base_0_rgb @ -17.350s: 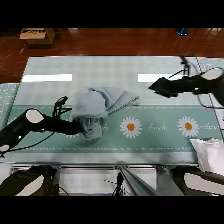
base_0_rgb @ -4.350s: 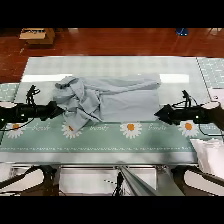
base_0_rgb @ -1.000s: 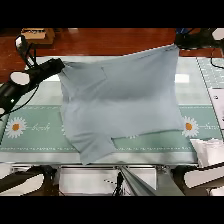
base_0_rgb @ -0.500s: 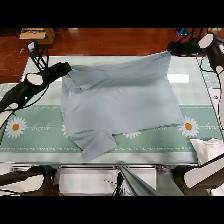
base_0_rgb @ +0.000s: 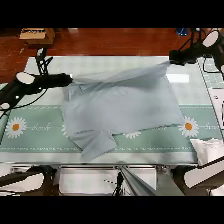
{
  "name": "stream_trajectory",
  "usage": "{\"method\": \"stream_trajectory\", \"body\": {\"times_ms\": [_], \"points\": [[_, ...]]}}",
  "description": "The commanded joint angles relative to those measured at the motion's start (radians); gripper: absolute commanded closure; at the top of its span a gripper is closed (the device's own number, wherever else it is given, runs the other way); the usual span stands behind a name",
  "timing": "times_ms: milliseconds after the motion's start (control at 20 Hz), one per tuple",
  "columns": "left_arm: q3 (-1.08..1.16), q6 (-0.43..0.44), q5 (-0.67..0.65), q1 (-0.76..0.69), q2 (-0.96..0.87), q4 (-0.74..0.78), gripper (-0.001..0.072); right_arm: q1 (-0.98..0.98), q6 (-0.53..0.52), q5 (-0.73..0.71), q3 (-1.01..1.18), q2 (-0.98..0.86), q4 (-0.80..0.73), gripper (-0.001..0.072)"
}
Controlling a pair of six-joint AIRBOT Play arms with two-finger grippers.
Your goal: Fold the shirts.
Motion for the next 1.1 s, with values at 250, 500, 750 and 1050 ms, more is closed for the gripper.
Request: {"method": "stream_trajectory", "body": {"times_ms": [250, 500, 750, 1050], "points": [[0.0, -0.059, -0.352, 0.074, -0.003, 0.104, 0.0687, 0.003, -0.002, 0.218, 0.0, -0.01, -0.099, 0.0688], [0.016, -0.06, -0.455, 0.092, 0.007, 0.096, 0.028, -0.008, -0.069, 0.271, 0.003, 0.009, -0.107, 0.033], [0.006, -0.287, -0.721, 0.222, 0.122, 0.121, 0.0312, -0.128, -0.071, 0.55, 0.002, 0.131, -0.138, 0.033], [-0.377, -0.381, -0.772, 0.268, 0.417, 0.311, 0.0061, -0.323, -0.097, 0.527, -0.184, 0.306, 0.046, 0.0213]]}}
